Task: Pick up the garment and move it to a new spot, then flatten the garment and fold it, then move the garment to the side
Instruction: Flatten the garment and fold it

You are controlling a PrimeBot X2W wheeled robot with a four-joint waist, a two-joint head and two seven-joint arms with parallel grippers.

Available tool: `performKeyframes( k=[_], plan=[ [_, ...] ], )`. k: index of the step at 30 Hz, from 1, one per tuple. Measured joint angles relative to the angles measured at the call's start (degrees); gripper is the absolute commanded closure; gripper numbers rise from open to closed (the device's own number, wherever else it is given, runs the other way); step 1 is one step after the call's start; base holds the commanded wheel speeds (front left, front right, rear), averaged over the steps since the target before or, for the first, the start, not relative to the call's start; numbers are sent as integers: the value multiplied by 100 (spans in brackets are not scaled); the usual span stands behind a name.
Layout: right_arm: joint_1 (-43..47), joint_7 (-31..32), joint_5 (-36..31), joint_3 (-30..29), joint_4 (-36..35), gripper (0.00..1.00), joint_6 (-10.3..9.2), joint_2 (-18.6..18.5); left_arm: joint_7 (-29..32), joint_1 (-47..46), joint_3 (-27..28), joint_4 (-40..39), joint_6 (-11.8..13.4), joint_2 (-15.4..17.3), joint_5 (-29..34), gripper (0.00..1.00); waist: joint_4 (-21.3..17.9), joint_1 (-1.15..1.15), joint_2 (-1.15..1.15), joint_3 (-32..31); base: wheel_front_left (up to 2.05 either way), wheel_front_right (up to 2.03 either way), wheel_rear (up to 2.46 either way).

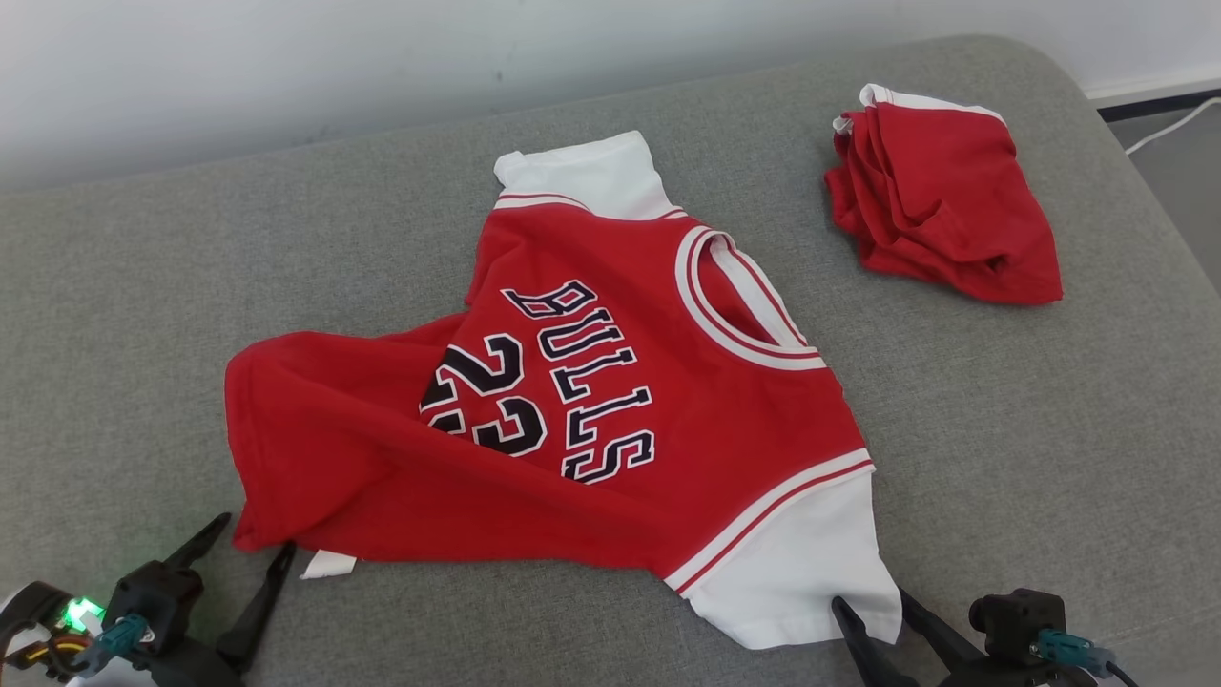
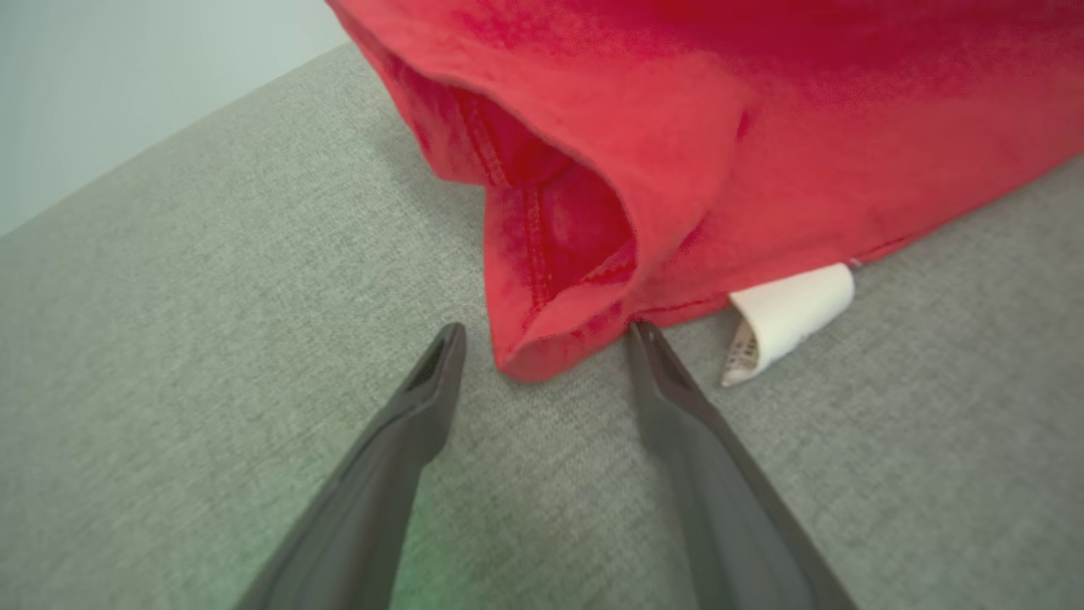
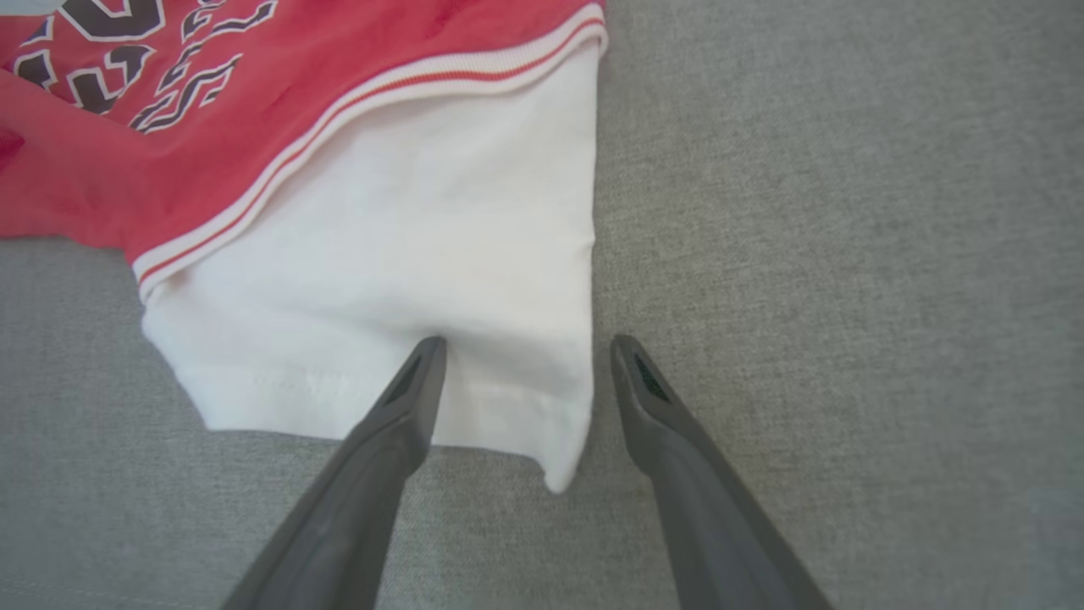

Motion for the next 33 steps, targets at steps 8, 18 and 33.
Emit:
performKeyframes(
  k=[8,18,33],
  plan=[
    [-162,-58,89,141,189,24,0,13,-115,-278,-80,400,99,-136,85,0,-15,-1,-1,88,0,0,0],
    [-296,-261,211,336,299,100,-3,18,-93,-230,21,479,64,-381,-293,100,58,0,0,-39,0,0,0],
    [24,-248,877,200,-710,100,-3,-327,132,1271,185,-1354,146,-374,-753,100,282,0,0,-697,0,0,0]
  ],
)
